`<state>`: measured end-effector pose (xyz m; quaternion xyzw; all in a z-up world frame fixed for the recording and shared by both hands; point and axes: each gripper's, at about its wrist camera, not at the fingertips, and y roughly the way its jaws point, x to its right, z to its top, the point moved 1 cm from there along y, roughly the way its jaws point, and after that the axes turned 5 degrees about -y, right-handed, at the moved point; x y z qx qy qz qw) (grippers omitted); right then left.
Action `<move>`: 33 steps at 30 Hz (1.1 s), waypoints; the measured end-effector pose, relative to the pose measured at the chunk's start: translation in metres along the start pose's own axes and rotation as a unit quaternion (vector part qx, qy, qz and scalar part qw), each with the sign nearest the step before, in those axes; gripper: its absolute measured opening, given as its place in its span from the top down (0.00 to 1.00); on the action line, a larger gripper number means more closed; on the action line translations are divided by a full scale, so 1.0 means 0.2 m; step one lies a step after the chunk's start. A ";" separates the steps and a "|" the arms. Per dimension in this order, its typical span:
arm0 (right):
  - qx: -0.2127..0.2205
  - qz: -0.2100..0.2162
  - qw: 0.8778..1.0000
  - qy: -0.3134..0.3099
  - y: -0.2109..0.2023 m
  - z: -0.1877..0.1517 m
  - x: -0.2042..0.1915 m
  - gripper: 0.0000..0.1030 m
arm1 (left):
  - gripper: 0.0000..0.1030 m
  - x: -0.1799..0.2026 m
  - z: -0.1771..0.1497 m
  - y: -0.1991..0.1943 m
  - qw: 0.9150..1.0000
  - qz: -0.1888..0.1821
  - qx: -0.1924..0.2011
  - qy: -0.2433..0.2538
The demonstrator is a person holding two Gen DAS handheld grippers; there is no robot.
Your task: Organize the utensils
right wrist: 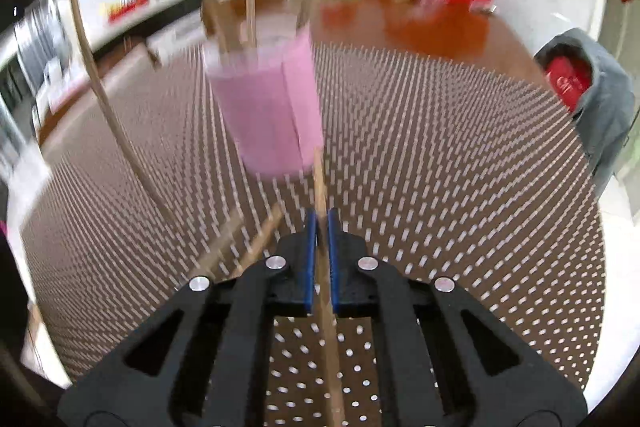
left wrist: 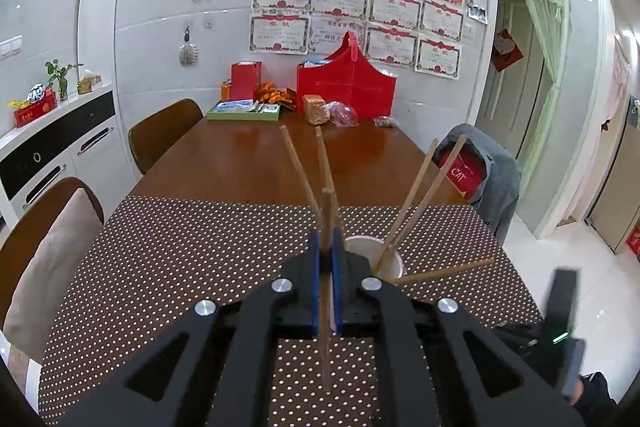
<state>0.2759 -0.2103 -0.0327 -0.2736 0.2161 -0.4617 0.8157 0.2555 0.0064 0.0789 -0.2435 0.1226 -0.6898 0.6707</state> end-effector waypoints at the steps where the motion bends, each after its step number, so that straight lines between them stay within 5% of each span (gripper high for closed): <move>1: 0.020 -0.001 1.000 0.007 -0.06 0.04 0.00 0.94 | 0.95 0.01 0.01 0.00 1.000 -0.002 0.002 0.000; 10: 0.185 -0.028 0.981 0.043 -0.51 0.39 0.02 0.95 | 0.95 0.11 0.16 -0.10 0.999 -0.023 0.047 0.000; 20: 0.260 -0.039 0.964 0.049 -0.65 0.72 0.07 0.95 | 0.95 0.14 0.37 -0.23 0.993 -0.025 0.112 -0.001; 26: 0.251 -0.016 0.967 0.043 -0.55 0.82 0.03 0.94 | 0.95 0.14 0.45 -0.21 0.991 -0.022 0.130 -0.003; 33: 0.148 0.007 0.989 0.017 -0.18 0.68 -0.03 0.94 | 0.94 0.10 0.31 0.03 0.996 -0.012 0.090 0.020</move>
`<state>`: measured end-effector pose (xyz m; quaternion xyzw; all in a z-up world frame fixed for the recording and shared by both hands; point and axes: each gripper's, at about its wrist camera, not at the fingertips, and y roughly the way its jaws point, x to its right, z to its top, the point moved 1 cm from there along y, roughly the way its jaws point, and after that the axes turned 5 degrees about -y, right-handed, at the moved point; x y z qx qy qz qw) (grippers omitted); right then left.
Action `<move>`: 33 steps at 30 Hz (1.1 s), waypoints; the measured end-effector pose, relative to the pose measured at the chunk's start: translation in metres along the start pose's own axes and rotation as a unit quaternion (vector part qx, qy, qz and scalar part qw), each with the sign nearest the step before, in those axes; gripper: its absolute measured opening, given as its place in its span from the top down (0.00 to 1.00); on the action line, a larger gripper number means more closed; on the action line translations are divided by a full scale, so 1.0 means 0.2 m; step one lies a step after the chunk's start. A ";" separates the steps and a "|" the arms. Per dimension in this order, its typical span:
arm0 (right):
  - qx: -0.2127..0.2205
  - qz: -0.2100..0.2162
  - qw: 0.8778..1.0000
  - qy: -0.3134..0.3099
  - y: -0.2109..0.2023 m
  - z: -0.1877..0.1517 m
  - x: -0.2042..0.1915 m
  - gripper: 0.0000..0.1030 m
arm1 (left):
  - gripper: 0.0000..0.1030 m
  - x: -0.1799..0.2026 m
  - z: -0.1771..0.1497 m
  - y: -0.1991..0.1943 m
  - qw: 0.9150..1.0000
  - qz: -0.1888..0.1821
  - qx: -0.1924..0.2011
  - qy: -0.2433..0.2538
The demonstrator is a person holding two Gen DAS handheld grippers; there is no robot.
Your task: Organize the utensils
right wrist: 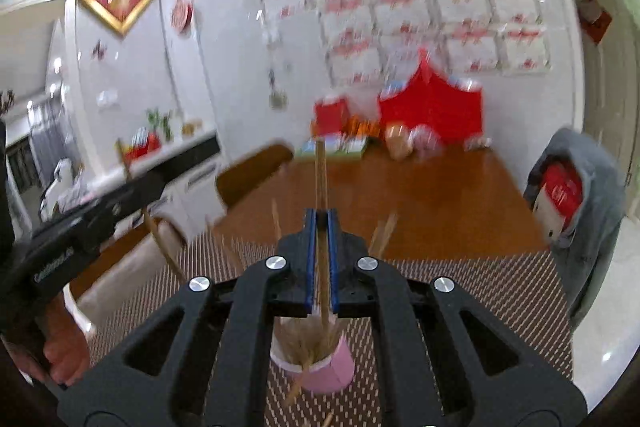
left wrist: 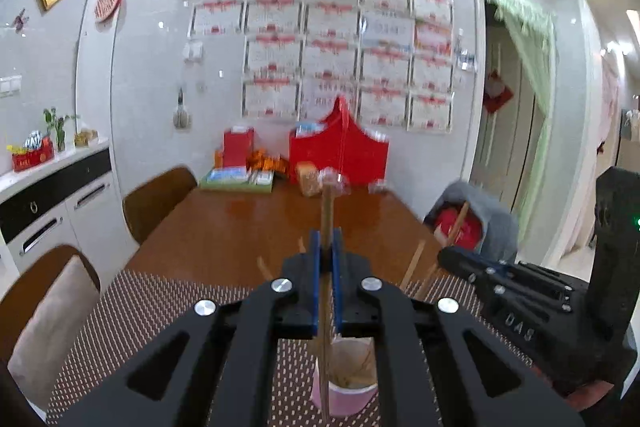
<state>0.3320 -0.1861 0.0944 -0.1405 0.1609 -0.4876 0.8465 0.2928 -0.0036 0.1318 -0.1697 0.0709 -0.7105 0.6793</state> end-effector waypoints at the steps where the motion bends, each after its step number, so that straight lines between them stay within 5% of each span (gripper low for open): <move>1: -0.015 0.004 1.000 0.001 0.03 -0.03 0.00 0.94 | 0.94 0.00 -0.03 0.02 1.000 -0.003 -0.006 0.004; 7: -0.044 -0.002 0.999 0.024 0.04 -0.14 0.05 0.94 | 1.00 -0.04 -0.11 0.10 0.999 0.009 -0.030 0.008; 13: -0.035 -0.007 0.999 0.031 -0.04 -0.15 0.08 0.86 | 0.98 -0.06 -0.09 0.03 1.000 0.014 -0.004 0.014; 15: -0.029 -0.011 0.999 0.037 -0.07 -0.17 0.10 0.55 | 0.86 -0.08 -0.13 0.03 1.000 0.013 -0.010 0.019; 16: -0.023 -0.015 0.999 0.040 -0.09 -0.18 0.10 0.36 | 0.53 -0.10 -0.16 0.04 1.000 0.013 -0.015 0.020; 17: -0.018 -0.018 0.999 0.042 -0.11 -0.18 0.11 0.36 | 0.29 -0.11 -0.19 0.05 1.000 0.008 -0.017 0.019; 24: -0.033 -0.018 0.997 0.066 -0.14 -0.27 0.17 0.36 | 0.29 -0.21 -0.49 0.31 0.993 -0.006 -0.119 -0.002; 27: -0.044 -0.021 0.996 0.074 -0.13 -0.30 0.19 0.36 | 0.35 -0.21 -0.55 0.42 0.990 -0.002 -0.141 -0.022; 29: -0.049 -0.018 0.996 0.074 -0.13 -0.32 0.20 0.36 | 0.66 -0.20 -0.57 0.46 0.987 -0.002 -0.157 -0.022; 33: -0.053 -0.014 0.996 0.076 -0.12 -0.34 0.21 0.36 | 1.00 -0.20 -0.59 0.48 0.986 -0.013 -0.162 -0.025</move>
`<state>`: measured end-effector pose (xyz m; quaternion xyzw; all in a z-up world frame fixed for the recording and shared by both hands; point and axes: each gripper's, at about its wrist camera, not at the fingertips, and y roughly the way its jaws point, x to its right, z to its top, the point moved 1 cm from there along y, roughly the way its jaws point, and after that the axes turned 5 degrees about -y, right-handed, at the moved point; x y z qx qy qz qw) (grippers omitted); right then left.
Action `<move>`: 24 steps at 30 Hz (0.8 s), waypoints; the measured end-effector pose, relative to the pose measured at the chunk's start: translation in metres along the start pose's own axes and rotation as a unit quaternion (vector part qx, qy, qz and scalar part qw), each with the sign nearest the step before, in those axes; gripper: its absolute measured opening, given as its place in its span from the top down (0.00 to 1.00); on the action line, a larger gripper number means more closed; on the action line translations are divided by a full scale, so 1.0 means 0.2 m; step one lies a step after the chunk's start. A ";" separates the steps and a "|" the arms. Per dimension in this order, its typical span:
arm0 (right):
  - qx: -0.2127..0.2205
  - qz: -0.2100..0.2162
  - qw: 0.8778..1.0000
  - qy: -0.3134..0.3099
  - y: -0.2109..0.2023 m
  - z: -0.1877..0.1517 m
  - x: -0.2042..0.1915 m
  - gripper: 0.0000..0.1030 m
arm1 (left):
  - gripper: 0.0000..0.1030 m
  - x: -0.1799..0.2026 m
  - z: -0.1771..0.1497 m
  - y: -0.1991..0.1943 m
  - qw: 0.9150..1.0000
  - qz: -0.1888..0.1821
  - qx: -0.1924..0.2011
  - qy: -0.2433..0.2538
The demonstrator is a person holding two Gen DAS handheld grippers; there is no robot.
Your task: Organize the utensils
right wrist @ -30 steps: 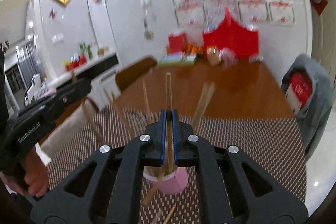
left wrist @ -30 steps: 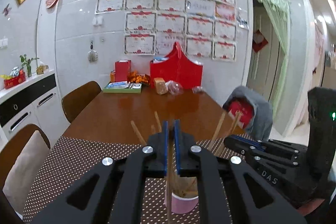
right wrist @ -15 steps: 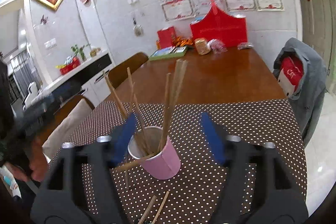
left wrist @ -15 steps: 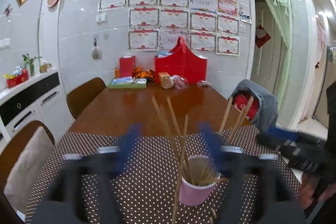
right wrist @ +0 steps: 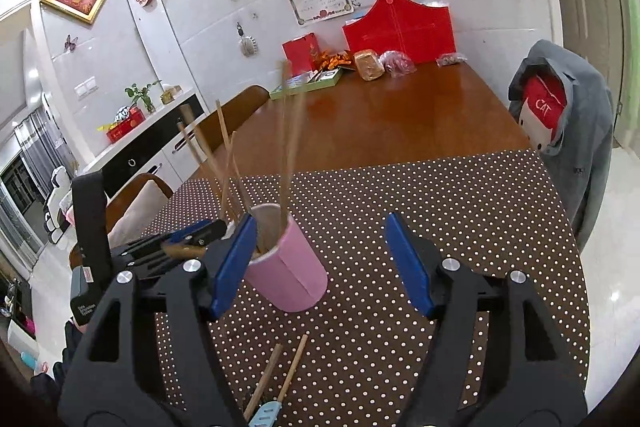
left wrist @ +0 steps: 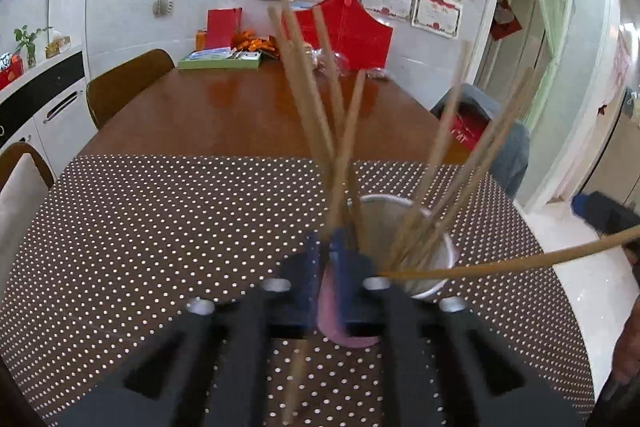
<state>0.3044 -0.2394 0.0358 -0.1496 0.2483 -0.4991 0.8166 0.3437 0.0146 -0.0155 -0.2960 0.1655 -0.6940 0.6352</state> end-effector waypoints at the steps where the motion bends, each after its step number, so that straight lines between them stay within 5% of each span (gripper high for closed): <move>1: -0.001 0.001 1.000 0.001 0.00 0.00 0.00 0.36 | 1.00 0.00 0.00 0.00 1.000 0.004 0.001 0.004; 12: -0.009 0.009 1.000 0.002 0.02 -0.03 -0.02 0.36 | 0.98 -0.03 0.01 -0.06 1.000 -0.010 0.020 0.012; 13: -0.010 0.009 1.000 0.002 0.02 -0.03 -0.03 0.36 | 0.90 -0.02 0.01 -0.07 0.999 -0.009 0.027 0.018; 14: -0.010 0.010 1.000 0.002 0.02 -0.03 -0.03 0.36 | 0.65 -0.02 0.02 -0.08 0.999 -0.004 0.031 0.020; 15: -0.011 0.010 1.000 0.002 0.02 -0.04 -0.03 0.36 | 0.55 -0.02 0.03 -0.09 0.999 -0.006 0.036 0.019; 24: -0.018 0.010 1.000 0.008 0.04 -0.05 -0.03 0.36 | 0.52 0.01 0.05 -0.03 0.999 -0.001 0.018 0.036</move>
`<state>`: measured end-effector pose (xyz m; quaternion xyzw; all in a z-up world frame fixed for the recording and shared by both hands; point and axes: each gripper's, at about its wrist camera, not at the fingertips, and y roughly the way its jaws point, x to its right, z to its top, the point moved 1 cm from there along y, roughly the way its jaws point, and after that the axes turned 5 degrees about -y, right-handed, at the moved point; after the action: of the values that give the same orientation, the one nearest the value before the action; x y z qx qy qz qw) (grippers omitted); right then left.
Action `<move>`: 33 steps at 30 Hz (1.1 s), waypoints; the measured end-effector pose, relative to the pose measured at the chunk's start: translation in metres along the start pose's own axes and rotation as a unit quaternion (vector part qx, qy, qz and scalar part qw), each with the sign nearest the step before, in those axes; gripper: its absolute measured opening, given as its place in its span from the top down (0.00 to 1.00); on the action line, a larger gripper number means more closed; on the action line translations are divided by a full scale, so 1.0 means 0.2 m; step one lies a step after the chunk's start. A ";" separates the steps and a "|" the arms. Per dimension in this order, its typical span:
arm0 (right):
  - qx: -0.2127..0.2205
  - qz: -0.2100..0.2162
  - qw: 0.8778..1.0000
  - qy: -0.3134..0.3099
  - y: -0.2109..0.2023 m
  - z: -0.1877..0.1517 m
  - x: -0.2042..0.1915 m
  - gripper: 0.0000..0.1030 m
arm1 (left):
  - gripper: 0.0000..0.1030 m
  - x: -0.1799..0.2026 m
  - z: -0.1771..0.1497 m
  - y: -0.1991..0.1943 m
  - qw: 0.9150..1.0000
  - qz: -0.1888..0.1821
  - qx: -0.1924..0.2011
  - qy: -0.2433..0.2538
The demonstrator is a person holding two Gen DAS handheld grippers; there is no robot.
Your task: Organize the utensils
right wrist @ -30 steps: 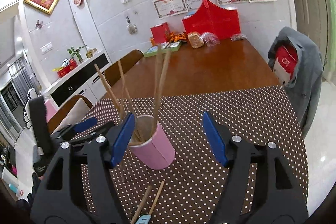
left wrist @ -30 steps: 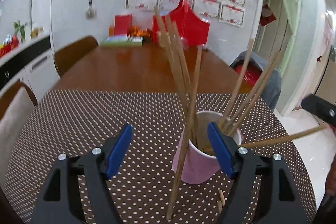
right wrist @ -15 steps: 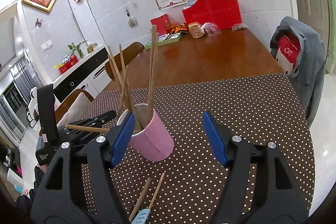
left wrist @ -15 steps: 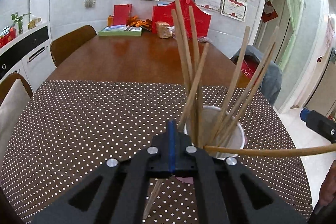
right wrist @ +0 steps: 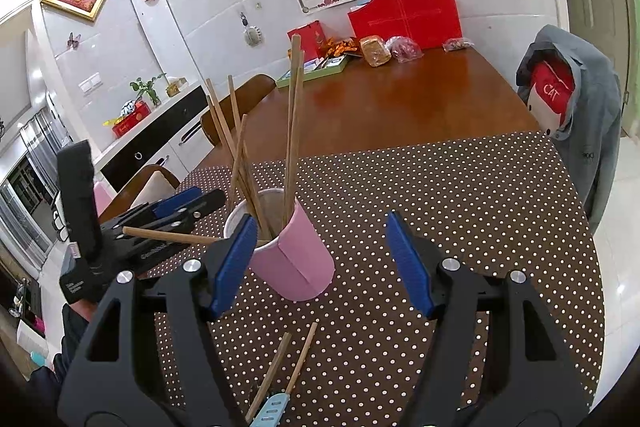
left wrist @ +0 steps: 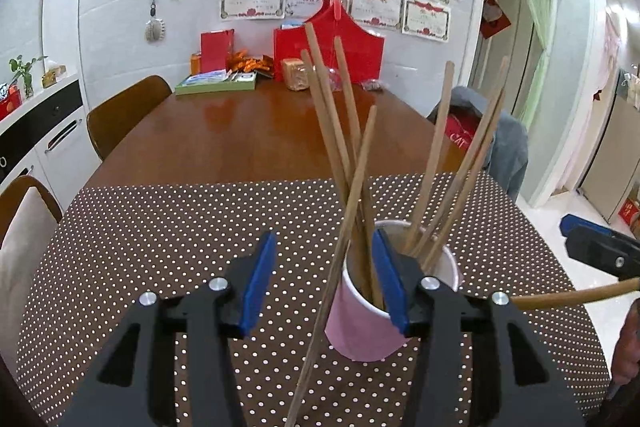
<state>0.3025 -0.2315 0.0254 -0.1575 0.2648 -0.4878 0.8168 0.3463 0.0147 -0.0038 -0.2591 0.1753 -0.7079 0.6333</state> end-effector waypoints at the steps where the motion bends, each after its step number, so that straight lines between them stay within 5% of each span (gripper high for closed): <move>1: -0.001 0.000 1.000 0.000 0.00 0.00 0.00 0.36 | 0.52 0.00 0.00 0.01 1.000 -0.001 -0.002 -0.001; 6: -0.006 0.001 1.000 0.003 0.02 -0.01 0.02 0.36 | 0.53 -0.01 0.01 0.07 1.000 -0.002 -0.012 -0.006; 13: -0.016 -0.001 1.000 0.009 0.06 -0.03 0.04 0.36 | 0.90 -0.02 0.00 0.12 0.999 -0.028 -0.025 -0.021; 23: -0.021 0.000 1.000 0.015 0.07 -0.04 0.06 0.36 | 0.95 -0.06 0.02 0.03 0.999 -0.020 0.006 -0.039; 33: -0.015 -0.010 1.000 0.009 0.06 -0.05 0.05 0.36 | 0.95 -0.02 0.18 -0.31 0.992 -0.023 0.116 -0.053</move>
<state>0.3085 -0.2343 0.0080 -0.1685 0.2781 -0.4935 0.8067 0.3179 0.0305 0.0603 -0.2249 0.0525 -0.7229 0.6512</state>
